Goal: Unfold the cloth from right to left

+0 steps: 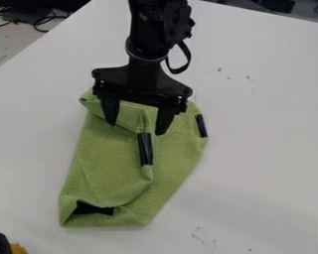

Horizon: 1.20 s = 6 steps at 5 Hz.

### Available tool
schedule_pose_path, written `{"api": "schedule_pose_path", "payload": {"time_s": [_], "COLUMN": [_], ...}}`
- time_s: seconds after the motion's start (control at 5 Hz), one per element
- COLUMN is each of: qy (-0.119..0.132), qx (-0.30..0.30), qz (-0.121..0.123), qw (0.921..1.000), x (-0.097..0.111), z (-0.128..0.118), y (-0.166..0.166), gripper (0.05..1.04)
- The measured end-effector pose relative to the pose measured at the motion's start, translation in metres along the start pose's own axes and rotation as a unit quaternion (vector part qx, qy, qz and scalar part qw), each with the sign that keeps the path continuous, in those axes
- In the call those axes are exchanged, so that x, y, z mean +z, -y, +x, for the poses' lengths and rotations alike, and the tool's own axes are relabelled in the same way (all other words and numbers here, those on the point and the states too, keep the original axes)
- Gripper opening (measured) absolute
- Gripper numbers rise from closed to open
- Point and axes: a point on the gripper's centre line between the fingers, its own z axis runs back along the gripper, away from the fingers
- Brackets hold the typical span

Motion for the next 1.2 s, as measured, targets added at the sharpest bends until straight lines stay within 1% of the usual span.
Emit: {"api": "schedule_pose_path", "payload": {"time_s": [0.2, 0.4, 0.6, 0.8, 1.0, 1.2], "qy": [-0.012, -0.013, -0.009, -0.003, -0.003, -0.002], "qx": [0.004, 0.039, 0.064, 0.067, 0.069, 0.073], "qz": [0.005, -0.004, -0.030, -0.067, -0.082, -0.072], "qw": [0.9999, 0.9992, 0.9975, 0.9955, 0.9942, 0.9948], "x": [-0.008, -0.019, -0.038, -0.064, -0.079, -0.079], "z": [-0.004, -0.012, -0.016, -0.011, -0.004, 0.007], "y": [0.000, 0.014, 0.028, 0.044, 0.043, 0.029], "gripper": [1.001, 1.001, 1.001, 1.001, 1.001, 1.001]}}
